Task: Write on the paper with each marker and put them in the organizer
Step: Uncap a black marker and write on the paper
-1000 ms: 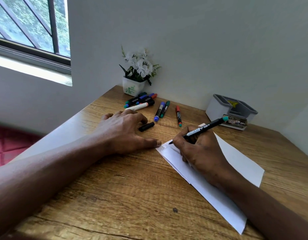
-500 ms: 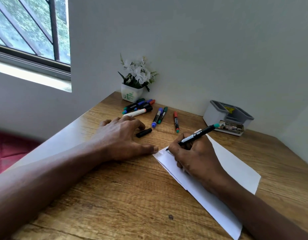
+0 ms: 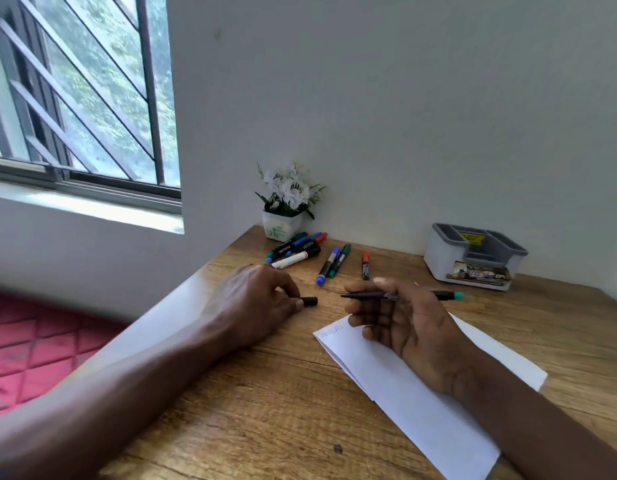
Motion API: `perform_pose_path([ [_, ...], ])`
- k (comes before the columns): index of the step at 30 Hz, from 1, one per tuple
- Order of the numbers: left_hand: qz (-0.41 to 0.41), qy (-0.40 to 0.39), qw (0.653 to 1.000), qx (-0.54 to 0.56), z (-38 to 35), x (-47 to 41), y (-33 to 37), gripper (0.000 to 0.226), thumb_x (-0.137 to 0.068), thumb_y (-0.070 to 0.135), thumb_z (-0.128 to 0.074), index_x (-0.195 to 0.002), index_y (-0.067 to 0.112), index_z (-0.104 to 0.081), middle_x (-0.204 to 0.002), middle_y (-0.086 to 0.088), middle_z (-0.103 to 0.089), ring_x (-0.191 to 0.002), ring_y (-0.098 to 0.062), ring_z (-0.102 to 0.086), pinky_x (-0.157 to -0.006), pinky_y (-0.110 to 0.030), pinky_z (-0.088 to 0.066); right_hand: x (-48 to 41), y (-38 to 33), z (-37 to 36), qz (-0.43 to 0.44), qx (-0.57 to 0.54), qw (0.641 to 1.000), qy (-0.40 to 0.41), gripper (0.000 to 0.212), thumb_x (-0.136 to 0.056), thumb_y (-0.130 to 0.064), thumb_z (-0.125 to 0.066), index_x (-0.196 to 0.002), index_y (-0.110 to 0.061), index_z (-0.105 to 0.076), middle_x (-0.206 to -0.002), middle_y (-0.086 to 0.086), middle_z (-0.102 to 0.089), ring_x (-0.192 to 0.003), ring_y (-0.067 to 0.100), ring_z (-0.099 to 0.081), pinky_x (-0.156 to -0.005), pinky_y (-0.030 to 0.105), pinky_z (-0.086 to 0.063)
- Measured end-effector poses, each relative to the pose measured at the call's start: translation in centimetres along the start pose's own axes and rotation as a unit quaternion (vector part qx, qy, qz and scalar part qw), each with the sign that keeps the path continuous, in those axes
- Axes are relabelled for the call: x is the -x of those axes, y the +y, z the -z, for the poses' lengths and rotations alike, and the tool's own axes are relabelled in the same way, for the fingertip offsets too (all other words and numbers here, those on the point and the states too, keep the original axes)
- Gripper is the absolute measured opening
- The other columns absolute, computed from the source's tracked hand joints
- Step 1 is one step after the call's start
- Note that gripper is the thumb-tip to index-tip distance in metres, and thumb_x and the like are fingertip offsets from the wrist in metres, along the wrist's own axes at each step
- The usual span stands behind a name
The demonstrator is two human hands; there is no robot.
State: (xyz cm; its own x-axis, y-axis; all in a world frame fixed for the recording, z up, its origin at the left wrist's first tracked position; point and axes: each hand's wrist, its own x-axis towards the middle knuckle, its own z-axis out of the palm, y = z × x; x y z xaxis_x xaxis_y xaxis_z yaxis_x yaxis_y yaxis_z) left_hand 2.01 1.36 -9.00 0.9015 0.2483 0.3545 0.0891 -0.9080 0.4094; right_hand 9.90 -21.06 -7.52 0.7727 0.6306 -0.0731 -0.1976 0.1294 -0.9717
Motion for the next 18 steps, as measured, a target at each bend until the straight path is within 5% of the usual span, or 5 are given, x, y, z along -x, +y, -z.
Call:
perform_pose_path([
  [3,-0.01,0.013,0.99,0.139,0.0,0.0,-0.5,0.005,-0.089,0.036,-0.076,-0.091,0.04,-0.077,-0.087,0.02,-0.074,-0.087,-0.001,-0.067,-0.079,-0.032,-0.056,0.1,-0.2,0.2,-0.008,-0.017,1.0,-0.011,0.037,-0.097,-0.015,-0.045,-0.116,0.002,-0.071,-0.096,0.019,-0.075,-0.077,0.021,-0.068,-0.069,0.03,-0.053],
  [6,-0.049,0.016,0.975,0.217,0.0,0.4,-0.5,0.004,-0.091,0.029,-0.076,-0.093,0.031,-0.079,-0.087,0.013,-0.077,-0.088,-0.014,-0.072,-0.084,-0.047,-0.058,0.2,-0.3,0.2,-0.01,-0.028,1.0,-0.002,0.028,-0.096,-0.01,-0.048,-0.111,0.0,-0.069,-0.095,0.019,-0.076,-0.074,0.021,-0.068,-0.067,0.029,-0.054],
  [11,-0.091,0.013,0.964,0.251,0.1,0.8,-0.2,0.006,-0.091,0.026,-0.076,-0.095,0.027,-0.079,-0.088,0.008,-0.079,-0.086,-0.013,-0.073,-0.087,-0.044,-0.057,0.5,-0.3,0.0,0.01,-0.006,1.0,-0.009,0.02,-0.096,-0.011,-0.052,-0.102,-0.003,-0.069,-0.099,0.021,-0.077,-0.077,0.021,-0.069,-0.068,0.029,-0.053],
  [18,-0.13,-0.015,0.96,0.247,0.4,1.1,0.0,0.01,-0.09,0.036,-0.074,-0.097,0.032,-0.079,-0.087,0.004,-0.077,-0.079,-0.019,-0.068,-0.071,-0.042,-0.055,0.7,-0.1,-0.2,0.034,0.045,0.998,-0.031,0.011,-0.096,-0.01,-0.058,-0.097,-0.009,-0.069,-0.098,0.019,-0.078,-0.079,0.019,-0.071,-0.067,0.026,-0.054],
])
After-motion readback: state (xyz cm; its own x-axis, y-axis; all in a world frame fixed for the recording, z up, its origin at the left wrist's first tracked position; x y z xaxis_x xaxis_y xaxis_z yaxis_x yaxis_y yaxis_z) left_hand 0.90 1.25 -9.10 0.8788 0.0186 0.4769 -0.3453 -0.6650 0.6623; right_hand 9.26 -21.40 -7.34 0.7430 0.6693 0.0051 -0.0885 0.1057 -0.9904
